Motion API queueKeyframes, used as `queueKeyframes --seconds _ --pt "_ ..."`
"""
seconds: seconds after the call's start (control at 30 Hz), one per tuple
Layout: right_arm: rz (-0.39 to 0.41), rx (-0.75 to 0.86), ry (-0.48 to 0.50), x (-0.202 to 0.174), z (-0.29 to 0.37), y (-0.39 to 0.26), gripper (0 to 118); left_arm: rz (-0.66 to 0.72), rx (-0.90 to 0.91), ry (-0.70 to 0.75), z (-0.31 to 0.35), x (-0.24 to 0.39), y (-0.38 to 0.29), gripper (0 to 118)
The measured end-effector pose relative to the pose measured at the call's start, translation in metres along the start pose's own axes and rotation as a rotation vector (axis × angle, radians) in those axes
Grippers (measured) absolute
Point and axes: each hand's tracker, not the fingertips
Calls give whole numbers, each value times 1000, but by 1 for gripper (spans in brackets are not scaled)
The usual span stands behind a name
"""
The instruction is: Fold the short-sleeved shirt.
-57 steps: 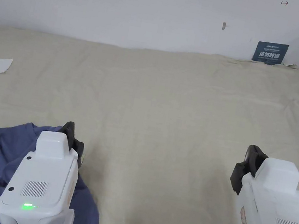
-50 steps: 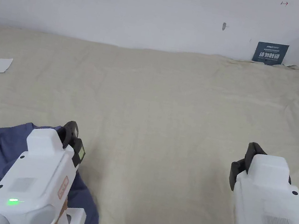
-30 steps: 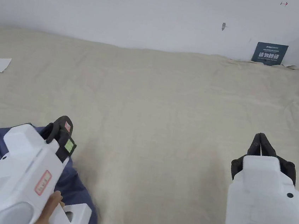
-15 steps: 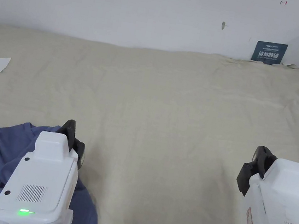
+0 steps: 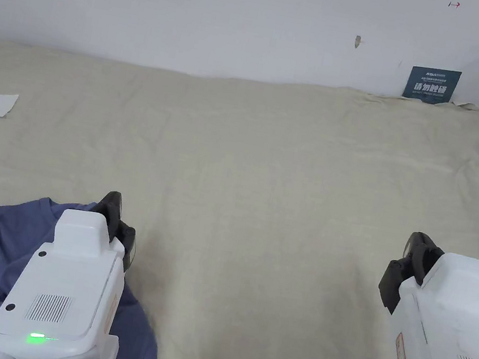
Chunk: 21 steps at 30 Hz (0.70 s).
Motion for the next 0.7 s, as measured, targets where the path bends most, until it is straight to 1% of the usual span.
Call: queueKeyframes --seconds 0.37,0.7 --pt "3 1 1 7 -4 -2 0 -5 0 -1 0 1 0 0" --pt "9 0 7 4 -3 -1 0 -3 4 -1 -2 1 2 0"
